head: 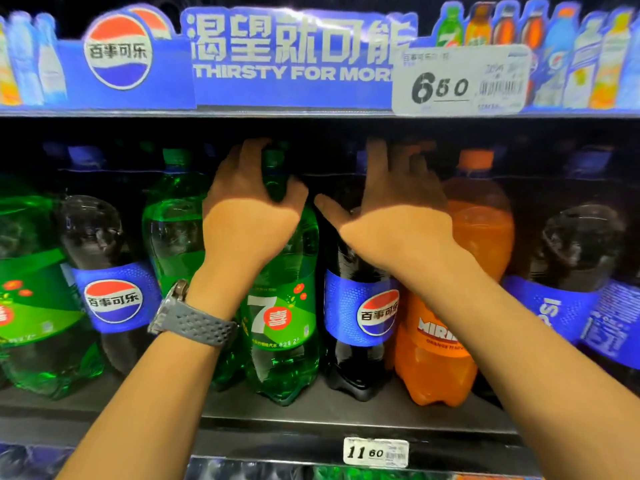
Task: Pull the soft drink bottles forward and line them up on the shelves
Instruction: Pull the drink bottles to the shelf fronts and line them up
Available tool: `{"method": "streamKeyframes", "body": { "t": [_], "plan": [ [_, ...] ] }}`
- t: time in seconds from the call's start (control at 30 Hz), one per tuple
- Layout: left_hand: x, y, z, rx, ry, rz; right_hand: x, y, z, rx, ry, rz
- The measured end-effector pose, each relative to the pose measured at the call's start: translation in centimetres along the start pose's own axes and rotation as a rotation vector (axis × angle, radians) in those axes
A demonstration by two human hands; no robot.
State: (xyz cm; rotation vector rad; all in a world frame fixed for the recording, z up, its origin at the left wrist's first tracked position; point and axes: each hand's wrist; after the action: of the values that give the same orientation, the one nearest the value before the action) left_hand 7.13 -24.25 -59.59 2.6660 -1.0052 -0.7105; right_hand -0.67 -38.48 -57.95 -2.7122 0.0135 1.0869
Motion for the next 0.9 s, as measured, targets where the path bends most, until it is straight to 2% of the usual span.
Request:
{"method": "streamKeyframes", "body": {
  "t": [0.17, 0.33, 0.53, 0.67, 0.73, 0.83, 0.9],
  "plan": [
    [0.0, -0.7, 2.7, 0.004, -0.034, 0.040, -1.0, 1.6, -0.7, 0.036, -0.249, -0.503],
    [0.1, -0.7, 3.0, 0.018, -0.005, 0.030, -0.2, 1.2, 0.4, -0.005, -0.162, -0.577],
    [0.3, -1.2, 3.1, 0.035, -0.020, 0.015, 0.9, 1.5, 0.1, 0.029, -0.110, -0.458],
    [0.3, -1.1, 3.2, 0.027, -0.018, 0.008, 1.9, 0.0, 0.3, 0.068, 0.043, -0.164],
    [0.3, -1.1, 3.2, 0.032, -0.002, 0.006, 2.3, -0.3, 0.7, 0.071, 0.093, -0.092],
    [0.6, -0.9, 3.5, 0.062, 0.054, -0.047, 2.4, -0.2, 0.8, 0.065, 0.090, -0.100],
    [0.7, -0.6, 3.9, 0.096, 0.094, -0.111, 2.0, 0.1, 1.1, 0.042, 0.027, -0.185]
  ]
}}
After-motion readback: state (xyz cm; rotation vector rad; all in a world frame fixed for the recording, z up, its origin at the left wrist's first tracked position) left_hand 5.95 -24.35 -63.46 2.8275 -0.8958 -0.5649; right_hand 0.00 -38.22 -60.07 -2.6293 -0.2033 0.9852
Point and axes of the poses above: each hand's wrist, its own z-axis away from the middle knuckle, its own x-axis out of the palm, y = z × x, and after that the axes turned 11 degrees about -z, right-handed
